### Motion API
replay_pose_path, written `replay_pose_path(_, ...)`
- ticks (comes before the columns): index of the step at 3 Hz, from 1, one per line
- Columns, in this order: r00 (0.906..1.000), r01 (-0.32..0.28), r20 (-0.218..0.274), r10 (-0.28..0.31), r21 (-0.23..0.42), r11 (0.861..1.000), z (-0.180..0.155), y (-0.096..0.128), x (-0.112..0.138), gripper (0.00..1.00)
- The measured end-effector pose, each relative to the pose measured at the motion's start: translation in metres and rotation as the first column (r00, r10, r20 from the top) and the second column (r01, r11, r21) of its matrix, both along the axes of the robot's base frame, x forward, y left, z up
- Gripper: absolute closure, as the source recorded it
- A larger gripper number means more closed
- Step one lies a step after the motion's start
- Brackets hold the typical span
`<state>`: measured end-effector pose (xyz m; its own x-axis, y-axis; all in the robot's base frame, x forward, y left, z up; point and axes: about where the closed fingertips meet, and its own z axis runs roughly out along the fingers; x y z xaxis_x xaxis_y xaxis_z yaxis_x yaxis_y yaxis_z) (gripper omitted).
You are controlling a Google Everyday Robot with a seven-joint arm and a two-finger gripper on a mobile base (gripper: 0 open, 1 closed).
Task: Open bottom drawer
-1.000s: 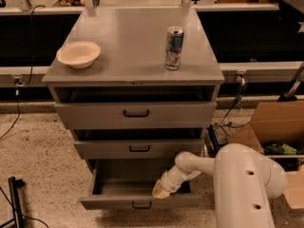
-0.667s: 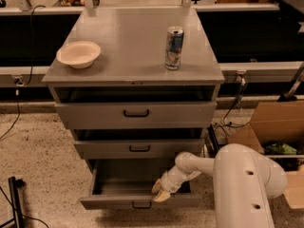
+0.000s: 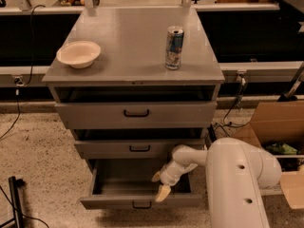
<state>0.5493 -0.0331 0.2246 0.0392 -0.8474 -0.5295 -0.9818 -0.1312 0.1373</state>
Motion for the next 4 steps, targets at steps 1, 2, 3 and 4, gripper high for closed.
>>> replay_pose_path(1,0.9998,-0.012,0.014,0.012,-0.006,1.0,0.0206,-0.0037,0.0107,0.57)
replay_pose_path(2,0.9994,0.008,0.035,-0.007,-0.034,0.999,0.0202,-0.0098,0.017,0.79)
replay_pose_path(3,0.9995,0.006,0.031,-0.005,-0.032,0.999,0.0184,-0.0082,0.0152,0.99)
replay_pose_path(4,0.9999,0.002,0.011,-0.002,-0.036,0.999,0.0115,-0.004,0.0105,1.0)
